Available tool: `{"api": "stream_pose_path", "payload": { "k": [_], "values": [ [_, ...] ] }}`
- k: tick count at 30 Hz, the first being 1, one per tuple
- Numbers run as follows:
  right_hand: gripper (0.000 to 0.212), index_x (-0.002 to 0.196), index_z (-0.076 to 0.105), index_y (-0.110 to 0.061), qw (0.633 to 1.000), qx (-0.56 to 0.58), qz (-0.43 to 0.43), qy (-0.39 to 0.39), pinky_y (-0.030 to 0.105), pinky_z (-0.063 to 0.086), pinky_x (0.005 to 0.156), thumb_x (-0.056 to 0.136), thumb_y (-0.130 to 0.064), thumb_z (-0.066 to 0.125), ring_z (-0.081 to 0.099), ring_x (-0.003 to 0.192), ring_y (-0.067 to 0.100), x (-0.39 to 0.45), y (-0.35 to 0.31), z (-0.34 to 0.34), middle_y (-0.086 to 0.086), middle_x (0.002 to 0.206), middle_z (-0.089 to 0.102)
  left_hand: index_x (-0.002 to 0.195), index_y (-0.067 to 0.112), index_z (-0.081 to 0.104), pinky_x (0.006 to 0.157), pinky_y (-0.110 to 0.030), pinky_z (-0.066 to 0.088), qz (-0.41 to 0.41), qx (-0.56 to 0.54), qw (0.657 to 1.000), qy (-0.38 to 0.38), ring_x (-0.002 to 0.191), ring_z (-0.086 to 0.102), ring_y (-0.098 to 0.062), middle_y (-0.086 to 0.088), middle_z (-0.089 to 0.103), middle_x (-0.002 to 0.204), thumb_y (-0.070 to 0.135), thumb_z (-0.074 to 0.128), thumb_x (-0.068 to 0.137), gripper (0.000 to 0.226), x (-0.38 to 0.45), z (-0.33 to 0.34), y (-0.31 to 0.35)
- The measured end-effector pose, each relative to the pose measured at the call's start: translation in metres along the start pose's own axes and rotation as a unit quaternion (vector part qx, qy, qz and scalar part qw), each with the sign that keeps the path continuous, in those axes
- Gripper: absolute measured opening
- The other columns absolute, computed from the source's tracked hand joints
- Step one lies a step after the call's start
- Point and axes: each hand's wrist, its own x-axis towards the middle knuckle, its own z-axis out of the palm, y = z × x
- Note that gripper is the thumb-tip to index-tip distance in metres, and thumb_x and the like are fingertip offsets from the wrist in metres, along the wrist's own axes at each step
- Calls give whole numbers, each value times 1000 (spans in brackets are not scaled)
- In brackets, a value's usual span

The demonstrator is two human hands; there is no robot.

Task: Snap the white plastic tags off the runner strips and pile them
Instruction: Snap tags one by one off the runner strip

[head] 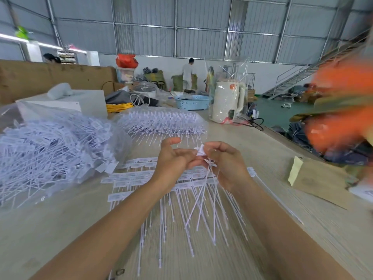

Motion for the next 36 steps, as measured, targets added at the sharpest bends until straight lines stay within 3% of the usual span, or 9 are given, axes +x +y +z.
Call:
{"api": "stream_pose_path", "payload": {
  "k": [5, 9, 13, 17, 22, 25, 29, 33, 36],
  "values": [
    [13, 94, 63, -1, 995, 87, -1, 53, 21, 55, 55, 89, 6, 54, 60, 67, 20, 4, -8, -4, 12, 82, 64, 120, 6, 47, 73, -32, 59, -110, 96, 981, -131, 81, 68, -24, -14, 68, 99, 25, 66, 85, 45, -23, 16, -3],
    [9, 84, 63, -2, 992, 84, -32, 89, 23, 57, 75, 87, 5, 60, 65, 75, 21, 7, -11, -7, 15, 88, 66, 114, 3, 50, 63, -33, 59, -135, 89, 962, -218, 59, 65, -19, -9, 67, 81, 10, 59, 91, 26, -39, 34, -8],
    [6, 90, 62, 2, 994, 90, -25, 53, 27, 56, 77, 89, 4, 56, 63, 76, 20, 11, -15, -19, 13, 85, 64, 96, 8, 50, 36, -15, 33, -108, 121, 970, -181, 34, 39, -4, -3, 52, 64, 9, 48, 97, 3, -39, 39, -12],
    [23, 111, 62, 6, 1000, 4, 10, 7, 33, 51, 73, 91, -4, 56, 59, 77, 21, 15, -14, -26, 13, 88, 62, 88, 11, 49, 34, -10, 20, -122, 118, 978, -122, 31, 26, -4, -1, 43, 58, 25, 39, 101, 22, -32, 34, -12],
    [18, 108, 64, -4, 995, -78, -13, -59, 27, 51, 53, 94, -3, 53, 67, 66, 18, 12, -8, -24, 13, 80, 67, 89, 8, 60, 35, -10, 22, -146, 145, 970, -126, 31, 28, -4, 0, 42, 58, 23, 36, 103, 32, -27, 28, -17],
    [17, 105, 64, -18, 977, -198, -81, -17, 22, 50, 57, 95, -9, 53, 61, 65, 14, 13, -4, -24, 6, 77, 64, 85, 8, 61, 35, -11, 22, -137, 140, 973, -122, 33, 28, -5, 1, 41, 57, 19, 38, 102, 31, -26, 28, -16],
    [18, 108, 65, -6, 975, -196, -83, -66, 22, 42, 48, 94, -7, 53, 52, 51, 16, 12, -1, -22, 7, 63, 63, 89, 4, 62, 35, -13, 21, -139, 126, 977, -106, 33, 29, -5, 0, 42, 54, 18, 41, 101, 28, -24, 26, -15],
    [17, 102, 68, -3, 970, -210, -123, -3, 19, 45, 55, 93, -4, 54, 53, 54, 8, 14, 0, -24, 4, 66, 61, 85, 6, 58, 39, -15, 29, -119, 146, 976, -108, 37, 36, -5, -2, 49, 60, 13, 42, 100, 23, -21, 23, -10],
    [16, 98, 70, -8, 972, -191, -128, 39, 21, 43, 57, 92, -4, 55, 50, 57, 13, 13, 4, -20, 5, 67, 60, 86, 2, 63, 44, -17, 34, -55, 273, 954, -113, 40, 42, -3, 4, 55, 57, 11, 44, 99, 25, -22, 11, -7]
  ]
}}
